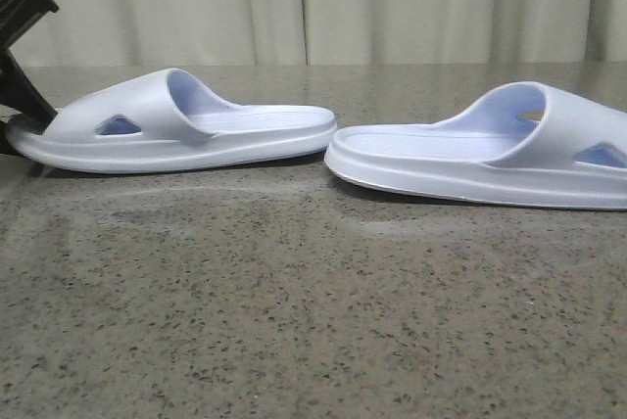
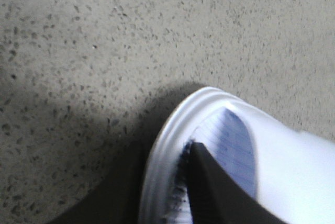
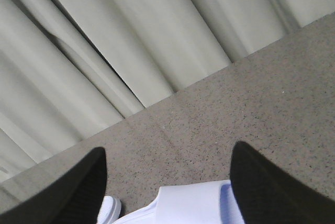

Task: Insert blue slippers together front up
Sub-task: 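Close the left gripper on the slipper's heel rim, then lift the gripped slipper up off the table with the left gripper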

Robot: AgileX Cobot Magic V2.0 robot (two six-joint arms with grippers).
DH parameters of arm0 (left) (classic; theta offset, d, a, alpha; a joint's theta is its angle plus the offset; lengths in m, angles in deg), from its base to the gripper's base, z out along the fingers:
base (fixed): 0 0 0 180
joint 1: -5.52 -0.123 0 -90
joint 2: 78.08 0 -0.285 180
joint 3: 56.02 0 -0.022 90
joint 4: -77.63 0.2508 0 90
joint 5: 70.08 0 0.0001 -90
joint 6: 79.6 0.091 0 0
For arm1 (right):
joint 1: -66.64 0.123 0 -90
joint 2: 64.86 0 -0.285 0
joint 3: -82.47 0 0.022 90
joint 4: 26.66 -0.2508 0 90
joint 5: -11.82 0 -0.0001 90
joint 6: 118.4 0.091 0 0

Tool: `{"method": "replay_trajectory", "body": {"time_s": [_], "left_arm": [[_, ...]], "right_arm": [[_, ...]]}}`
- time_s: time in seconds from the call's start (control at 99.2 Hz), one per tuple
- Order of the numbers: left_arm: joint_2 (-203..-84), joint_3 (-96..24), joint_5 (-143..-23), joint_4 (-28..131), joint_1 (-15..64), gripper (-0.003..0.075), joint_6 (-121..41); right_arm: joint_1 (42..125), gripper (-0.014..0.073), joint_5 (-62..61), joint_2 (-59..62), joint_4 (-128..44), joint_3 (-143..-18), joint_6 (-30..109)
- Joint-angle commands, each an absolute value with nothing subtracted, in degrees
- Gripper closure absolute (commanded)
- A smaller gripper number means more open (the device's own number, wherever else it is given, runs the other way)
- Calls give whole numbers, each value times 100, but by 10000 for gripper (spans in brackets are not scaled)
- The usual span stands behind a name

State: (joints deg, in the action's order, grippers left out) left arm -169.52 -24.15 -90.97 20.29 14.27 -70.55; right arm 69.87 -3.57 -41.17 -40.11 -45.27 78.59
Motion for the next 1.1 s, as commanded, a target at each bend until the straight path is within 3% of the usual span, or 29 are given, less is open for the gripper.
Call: {"method": "replay_trajectory", "body": {"time_s": [0.0,0.04,0.393,1.088], "left_arm": [[-16850,-2525,-9111,2102,1452,679,-6991],[-16850,-2525,-9068,2166,1452,705,-6892],[-16696,-2633,-8959,1917,1452,703,-6735],[-14724,-2924,-9737,1790,1452,703,-6735]], "right_arm": [[6955,160,119,-4002,-4018,-4725,7826],[6955,160,119,-4002,-4018,-4725,7826],[6955,160,119,-4002,-4018,-4725,7826],[6955,160,120,-4002,-3947,-4725,7826]]}}
